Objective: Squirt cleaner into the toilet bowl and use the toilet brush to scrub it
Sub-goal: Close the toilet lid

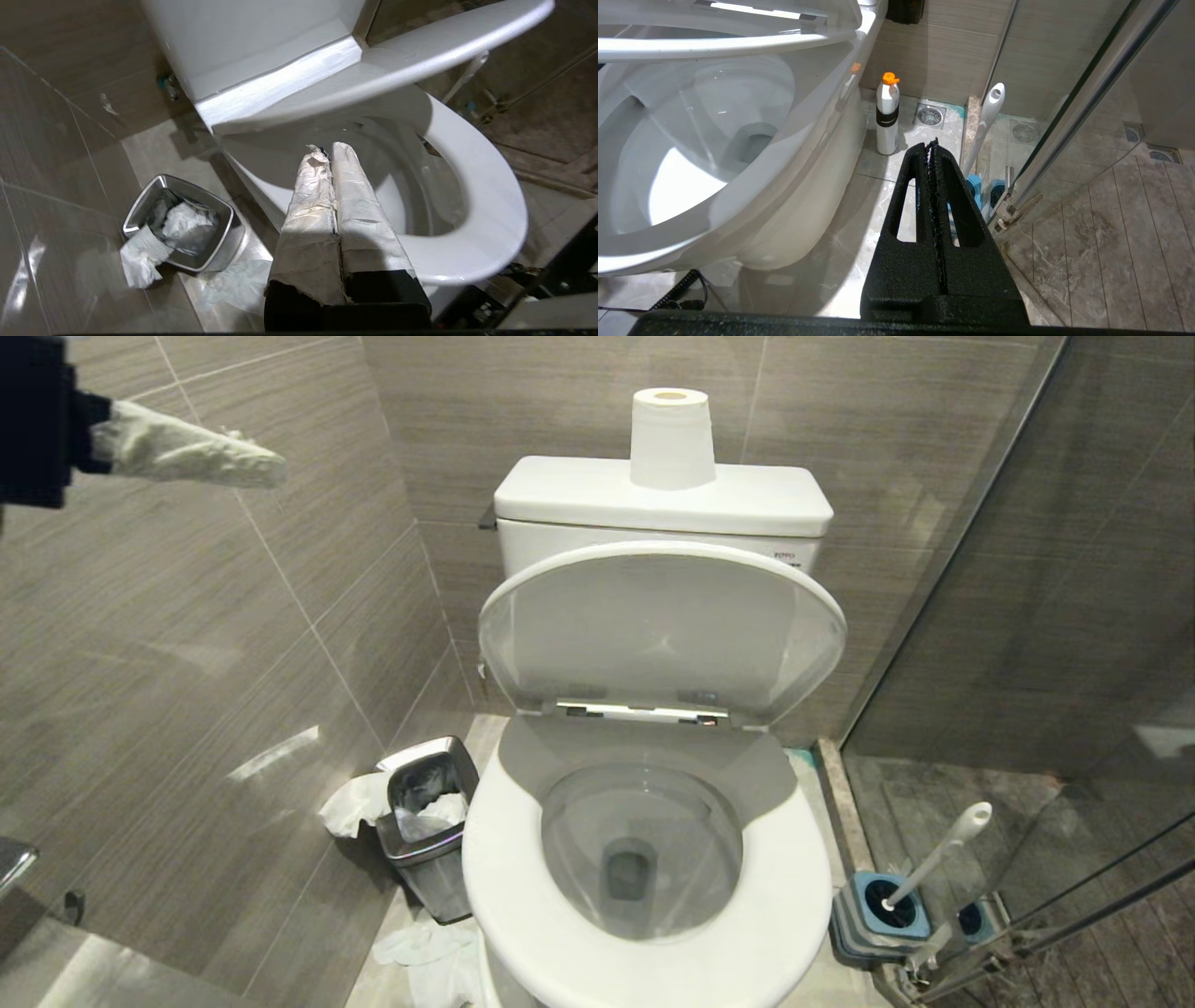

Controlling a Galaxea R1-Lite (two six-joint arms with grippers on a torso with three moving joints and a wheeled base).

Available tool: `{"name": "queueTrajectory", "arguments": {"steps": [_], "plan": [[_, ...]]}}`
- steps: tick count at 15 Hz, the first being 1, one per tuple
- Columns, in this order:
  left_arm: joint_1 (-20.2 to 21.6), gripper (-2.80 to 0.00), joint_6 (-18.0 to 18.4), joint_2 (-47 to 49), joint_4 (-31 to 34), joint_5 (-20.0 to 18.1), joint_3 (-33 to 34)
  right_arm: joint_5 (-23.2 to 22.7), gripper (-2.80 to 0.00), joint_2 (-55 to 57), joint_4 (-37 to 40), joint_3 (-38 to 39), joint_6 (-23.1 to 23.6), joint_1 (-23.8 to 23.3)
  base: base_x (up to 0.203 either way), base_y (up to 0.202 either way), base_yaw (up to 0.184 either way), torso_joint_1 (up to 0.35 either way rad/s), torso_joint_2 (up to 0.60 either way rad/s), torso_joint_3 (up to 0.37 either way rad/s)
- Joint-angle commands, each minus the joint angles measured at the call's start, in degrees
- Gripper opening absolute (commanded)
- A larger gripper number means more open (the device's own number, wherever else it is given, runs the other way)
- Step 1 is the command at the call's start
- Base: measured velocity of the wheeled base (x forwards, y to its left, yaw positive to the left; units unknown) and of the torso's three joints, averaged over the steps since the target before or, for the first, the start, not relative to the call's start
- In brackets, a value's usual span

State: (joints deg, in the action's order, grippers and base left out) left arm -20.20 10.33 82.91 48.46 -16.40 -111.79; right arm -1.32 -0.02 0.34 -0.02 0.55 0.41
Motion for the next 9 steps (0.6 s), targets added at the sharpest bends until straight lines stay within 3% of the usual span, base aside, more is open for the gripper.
{"name": "queueTrajectory", "arguments": {"steps": [1,4,9], "plan": [[-8.3,-2.8,-0.32,5.81,-5.62,9.76,-0.05,0.0,-2.8,0.02,0.01,0.02,0.07,0.02,0.0,0.0,0.0,0.0,0.0,0.0],[-13.79,-2.8,-4.86,10.76,-14.23,18.95,0.09,0.0,-2.8,0.02,0.01,-0.04,0.02,0.02,0.0,0.0,0.0,0.0,0.0,0.0],[-17.78,-2.8,-5.66,14.93,-15.67,20.02,2.29,0.0,-2.8,0.02,0.01,0.01,0.04,0.02,0.0,0.0,0.0,0.0,0.0,0.0]]}}
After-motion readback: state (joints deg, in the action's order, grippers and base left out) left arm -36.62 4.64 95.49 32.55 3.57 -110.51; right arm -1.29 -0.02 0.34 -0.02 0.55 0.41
